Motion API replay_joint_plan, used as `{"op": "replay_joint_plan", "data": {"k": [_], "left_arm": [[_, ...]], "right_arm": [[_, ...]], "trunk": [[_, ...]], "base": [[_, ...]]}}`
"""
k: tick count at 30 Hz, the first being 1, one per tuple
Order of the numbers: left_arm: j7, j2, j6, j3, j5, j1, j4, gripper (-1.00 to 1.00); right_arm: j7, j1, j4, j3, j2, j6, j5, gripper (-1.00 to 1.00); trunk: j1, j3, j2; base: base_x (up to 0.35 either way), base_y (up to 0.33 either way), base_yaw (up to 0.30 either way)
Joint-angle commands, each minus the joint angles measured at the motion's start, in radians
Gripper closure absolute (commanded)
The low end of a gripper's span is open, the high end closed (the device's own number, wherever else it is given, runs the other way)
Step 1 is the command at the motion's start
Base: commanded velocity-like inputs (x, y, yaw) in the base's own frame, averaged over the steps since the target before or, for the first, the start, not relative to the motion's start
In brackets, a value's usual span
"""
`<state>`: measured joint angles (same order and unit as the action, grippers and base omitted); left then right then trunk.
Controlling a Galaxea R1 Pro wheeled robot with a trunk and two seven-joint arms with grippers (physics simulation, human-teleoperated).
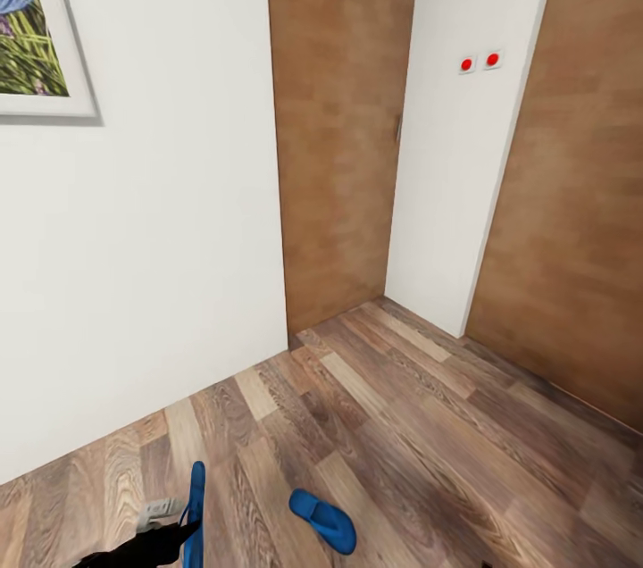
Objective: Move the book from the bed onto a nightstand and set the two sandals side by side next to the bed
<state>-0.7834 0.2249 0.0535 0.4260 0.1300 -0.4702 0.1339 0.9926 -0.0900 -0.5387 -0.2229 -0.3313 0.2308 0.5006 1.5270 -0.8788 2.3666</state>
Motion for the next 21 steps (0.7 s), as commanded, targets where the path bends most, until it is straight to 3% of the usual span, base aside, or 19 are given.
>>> {"op": "replay_joint_plan", "data": {"k": [1,13,21], "left_arm": [[-0.004,0.0,0.006,0.008,0.011,-0.001,0.0,1.0],[-0.004,-0.001,0.006,0.007,0.011,-0.001,0.0,1.0],[-0.004,-0.001,0.006,0.007,0.012,-0.001,0.0,1.0]], "right_arm": [[0.003,0.0,0.0,-0.001,0.0,0.01,0.007,-1.0],[0.003,0.0,0.0,-0.001,0.0,0.01,0.007,-1.0],[0.002,0.0,0.0,-0.001,0.0,0.01,0.007,-1.0]], "trunk": [[0.0,-0.001,0.0],[0.0,-0.001,0.0],[0.0,-0.004,0.0]], "base": [[0.211,-0.004,0.0],[0.303,-0.001,0.0],[0.06,0.0,0.13]]}}
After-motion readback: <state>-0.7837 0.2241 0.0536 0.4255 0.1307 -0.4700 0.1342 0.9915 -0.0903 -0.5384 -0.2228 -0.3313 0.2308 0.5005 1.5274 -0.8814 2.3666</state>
